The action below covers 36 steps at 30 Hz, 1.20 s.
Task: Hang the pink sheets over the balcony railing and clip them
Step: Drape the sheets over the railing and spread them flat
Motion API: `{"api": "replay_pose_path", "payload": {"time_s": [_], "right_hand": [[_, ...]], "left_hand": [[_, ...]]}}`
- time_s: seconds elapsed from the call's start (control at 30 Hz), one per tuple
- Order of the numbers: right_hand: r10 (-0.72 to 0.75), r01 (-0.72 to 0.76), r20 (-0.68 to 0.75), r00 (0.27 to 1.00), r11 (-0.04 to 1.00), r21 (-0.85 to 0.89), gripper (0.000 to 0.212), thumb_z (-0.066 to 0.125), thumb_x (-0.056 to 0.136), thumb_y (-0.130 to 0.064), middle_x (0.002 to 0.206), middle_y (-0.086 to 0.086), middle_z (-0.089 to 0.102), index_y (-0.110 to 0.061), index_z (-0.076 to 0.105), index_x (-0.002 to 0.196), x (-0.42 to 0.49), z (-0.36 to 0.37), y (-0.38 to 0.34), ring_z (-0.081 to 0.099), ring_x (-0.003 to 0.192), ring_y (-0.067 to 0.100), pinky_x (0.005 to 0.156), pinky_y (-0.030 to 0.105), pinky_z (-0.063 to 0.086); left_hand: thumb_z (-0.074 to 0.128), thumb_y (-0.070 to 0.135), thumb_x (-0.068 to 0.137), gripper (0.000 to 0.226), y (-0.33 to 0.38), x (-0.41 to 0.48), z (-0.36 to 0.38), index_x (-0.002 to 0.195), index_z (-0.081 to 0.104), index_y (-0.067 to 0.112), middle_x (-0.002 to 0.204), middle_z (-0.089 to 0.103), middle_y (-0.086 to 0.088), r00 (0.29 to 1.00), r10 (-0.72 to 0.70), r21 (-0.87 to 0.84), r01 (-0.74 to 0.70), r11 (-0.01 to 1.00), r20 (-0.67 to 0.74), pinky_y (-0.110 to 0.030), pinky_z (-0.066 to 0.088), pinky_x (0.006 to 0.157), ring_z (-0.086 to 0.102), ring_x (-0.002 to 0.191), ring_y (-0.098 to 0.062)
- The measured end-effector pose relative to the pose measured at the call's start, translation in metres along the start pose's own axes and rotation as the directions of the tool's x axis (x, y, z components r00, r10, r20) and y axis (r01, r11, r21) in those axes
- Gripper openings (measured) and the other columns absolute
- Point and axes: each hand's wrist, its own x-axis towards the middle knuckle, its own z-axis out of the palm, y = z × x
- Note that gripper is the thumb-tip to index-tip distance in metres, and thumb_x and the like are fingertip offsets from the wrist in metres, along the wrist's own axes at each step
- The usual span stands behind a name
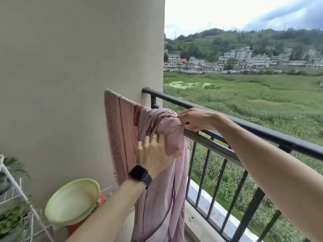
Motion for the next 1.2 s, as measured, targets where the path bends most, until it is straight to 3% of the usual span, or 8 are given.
{"api": "replay_pose_path", "payload": {"time_s": [0.17,0.33,0.47,0.6,0.8,0.97,1.07,1.2], "right_hand": [[-0.179,0.177,-0.055,0.982,0.983,-0.051,0.027,0.072,0.086,-0.016,0.118,0.002,0.067,-0.022,0.065,0.111,-0.004,-0.003,0.002,0.069,0.1,0.019,0.085,0.029,0.058],[-0.434,0.266,-0.274,0.858,0.832,-0.487,0.019,0.065,0.094,-0.034,0.106,-0.005,0.071,-0.021,0.076,0.104,-0.009,0.003,0.003,0.064,0.091,0.013,0.081,0.029,0.052],[-0.552,0.255,-0.32,0.77,0.726,-0.639,0.035,0.047,0.103,-0.036,0.096,0.009,0.068,-0.004,0.063,0.102,-0.009,0.015,0.001,0.063,0.077,0.025,0.064,0.039,0.053],[-0.48,0.261,-0.418,0.771,0.837,-0.48,0.029,0.038,0.106,-0.036,0.083,0.002,0.056,-0.011,0.05,0.099,-0.015,0.003,-0.011,0.052,0.066,0.015,0.053,0.03,0.038],[-0.242,0.245,-0.39,0.889,0.969,-0.042,0.034,0.043,0.105,-0.034,0.095,0.002,0.062,-0.006,0.061,0.109,0.02,-0.003,-0.025,0.058,0.091,0.022,0.072,0.032,0.046],[-0.141,0.103,-0.389,0.911,0.988,-0.117,0.026,0.063,0.094,-0.044,0.103,0.003,0.067,-0.018,0.061,0.098,0.068,0.018,-0.014,0.058,0.092,0.02,0.075,0.028,0.041],[-0.243,0.101,-0.464,0.852,0.946,-0.309,0.026,0.066,0.091,-0.047,0.105,0.007,0.071,-0.021,0.067,0.093,0.066,0.018,-0.011,0.06,0.089,0.023,0.073,0.027,0.042],[-0.319,0.153,-0.447,0.836,0.917,-0.369,0.037,0.058,0.095,-0.047,0.075,0.002,0.066,-0.02,0.067,0.072,0.045,0.014,-0.008,0.059,0.067,0.02,0.065,0.032,0.048]], "left_hand": [[0.054,0.034,0.093,0.02,-0.032,0.017,-0.007,0.102,0.066,0.022,0.082,0.072,-0.002,1.0,0.001,-0.287,0.006,0.958,0.022,-0.036,0.053,0.062,0.068,0.077,-0.031],[0.068,0.033,0.09,0.017,-0.056,0.035,-0.025,0.107,0.063,0.033,0.098,0.075,0.006,0.971,-0.12,-0.679,0.232,0.697,0.208,-0.025,0.054,0.075,0.07,0.091,-0.012],[0.067,0.037,0.091,0.011,-0.06,0.043,-0.041,0.1,0.068,0.031,0.096,0.075,0.007,0.974,-0.092,-0.662,0.21,0.719,0.209,-0.031,0.057,0.082,0.069,0.091,-0.011],[0.063,0.028,0.095,0.017,-0.06,0.052,-0.072,0.108,0.073,0.026,0.079,0.071,0.014,0.999,-0.019,-0.652,0.034,0.758,0.031,-0.019,0.053,0.069,0.061,0.067,0.001],[0.053,0.014,0.098,0.016,-0.073,0.109,-0.068,0.102,0.069,0.012,0.083,0.064,0.003,0.903,-0.031,-0.852,0.415,0.319,0.429,-0.021,0.04,0.066,0.054,0.084,-0.019],[0.054,0.016,0.096,0.007,-0.069,0.101,-0.012,0.092,0.052,0.021,0.091,0.061,0.0,0.956,-0.218,-0.651,0.294,0.7,0.196,-0.033,0.048,0.067,0.061,0.084,-0.026],[0.052,0.014,0.089,0.013,-0.052,0.079,-0.007,0.087,0.059,0.025,0.099,0.058,0.005,0.986,-0.164,-0.541,0.117,0.833,-0.039,-0.031,0.044,0.061,0.058,0.084,-0.021],[0.042,0.06,0.087,0.045,-0.052,0.061,-0.01,0.101,0.063,0.023,0.109,0.059,0.007,0.991,0.049,-0.309,-0.085,0.947,-0.122,-0.035,0.046,0.075,0.056,0.097,-0.018]]}}
